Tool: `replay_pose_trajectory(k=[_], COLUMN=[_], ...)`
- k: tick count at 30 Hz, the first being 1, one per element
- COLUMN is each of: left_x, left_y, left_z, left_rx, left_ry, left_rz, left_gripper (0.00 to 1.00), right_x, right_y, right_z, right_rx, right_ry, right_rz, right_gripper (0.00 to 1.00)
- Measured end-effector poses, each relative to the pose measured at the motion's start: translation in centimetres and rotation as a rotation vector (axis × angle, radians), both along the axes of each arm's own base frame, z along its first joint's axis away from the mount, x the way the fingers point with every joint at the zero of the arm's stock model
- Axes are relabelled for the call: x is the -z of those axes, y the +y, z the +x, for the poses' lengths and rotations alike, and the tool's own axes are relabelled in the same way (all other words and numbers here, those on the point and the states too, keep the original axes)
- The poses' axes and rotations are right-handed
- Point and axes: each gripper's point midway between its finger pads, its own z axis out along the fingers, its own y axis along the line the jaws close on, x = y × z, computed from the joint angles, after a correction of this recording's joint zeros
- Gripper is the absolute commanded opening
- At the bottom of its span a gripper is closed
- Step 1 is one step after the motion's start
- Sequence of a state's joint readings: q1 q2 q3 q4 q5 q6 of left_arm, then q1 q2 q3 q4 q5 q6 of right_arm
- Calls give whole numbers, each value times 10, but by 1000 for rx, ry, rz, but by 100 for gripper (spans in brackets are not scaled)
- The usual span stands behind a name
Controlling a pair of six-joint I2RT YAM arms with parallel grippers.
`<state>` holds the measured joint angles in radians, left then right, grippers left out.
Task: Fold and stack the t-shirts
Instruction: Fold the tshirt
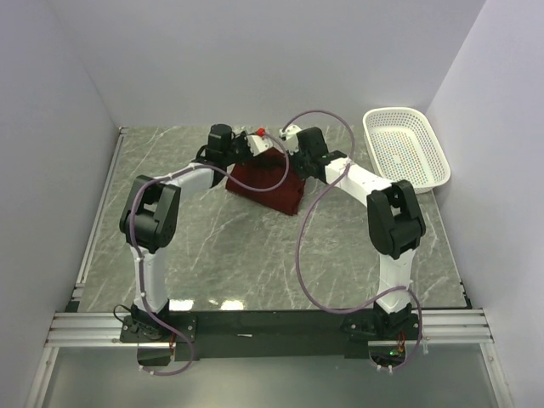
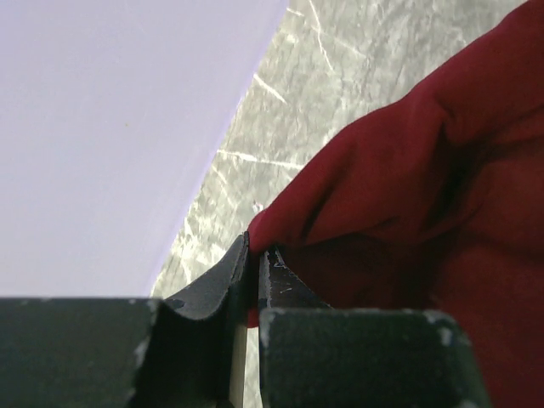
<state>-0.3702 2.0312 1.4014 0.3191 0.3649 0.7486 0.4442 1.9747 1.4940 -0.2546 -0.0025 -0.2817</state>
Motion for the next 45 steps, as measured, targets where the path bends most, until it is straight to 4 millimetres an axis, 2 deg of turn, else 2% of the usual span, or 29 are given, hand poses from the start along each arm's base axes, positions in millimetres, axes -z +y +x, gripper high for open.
replay_pose_trajectory(k=[4, 11, 21, 22, 23, 24, 25, 26, 28, 30, 33, 39, 42, 45], left_x=[9, 27, 36, 36, 36, 35, 34, 33, 31, 30, 21, -28, -46, -67], left_y=[-8, -12, -17, -17, -17, -18, -19, -19, -19, -18, -15, -4, 11, 29], left_z=[9, 17, 24, 25, 25, 26, 27, 29, 33, 39, 50, 71, 68, 60], left_rx=[15, 16, 7, 6, 5, 2, -2, -10, -33, -77, -155, -296, -343, -374], left_ry=[8, 32, 42, 41, 39, 36, 32, 28, 16, 18, 22, 0, 60, 145], left_rz=[-12, -11, -26, -25, -26, -28, -31, -35, -44, -59, -96, -238, -324, -423], left_gripper=[1, 1, 2, 4, 6, 18, 27, 38, 75, 99, 99, 99, 100, 99], right_x=[1, 5, 6, 7, 8, 9, 10, 12, 13, 13, 7, -6, -1, 3], right_y=[-10, -12, -15, -15, -15, -16, -16, -17, -19, -20, -25, -42, -40, -23], right_z=[6, 12, 17, 19, 20, 22, 24, 26, 32, 40, 57, 71, 64, 47], right_rx=[67, 97, 121, 122, 125, 132, 140, 151, 167, 190, 245, 315, 241, 62], right_ry=[-7, -2, -7, -7, -8, -6, -6, -7, -15, -25, -56, -86, -28, 66], right_rz=[-5, -9, -20, -21, -21, -21, -22, -25, -40, -51, -56, -45, -15, 68], right_gripper=[0, 0, 0, 7, 16, 26, 43, 48, 55, 59, 61, 61, 56, 46])
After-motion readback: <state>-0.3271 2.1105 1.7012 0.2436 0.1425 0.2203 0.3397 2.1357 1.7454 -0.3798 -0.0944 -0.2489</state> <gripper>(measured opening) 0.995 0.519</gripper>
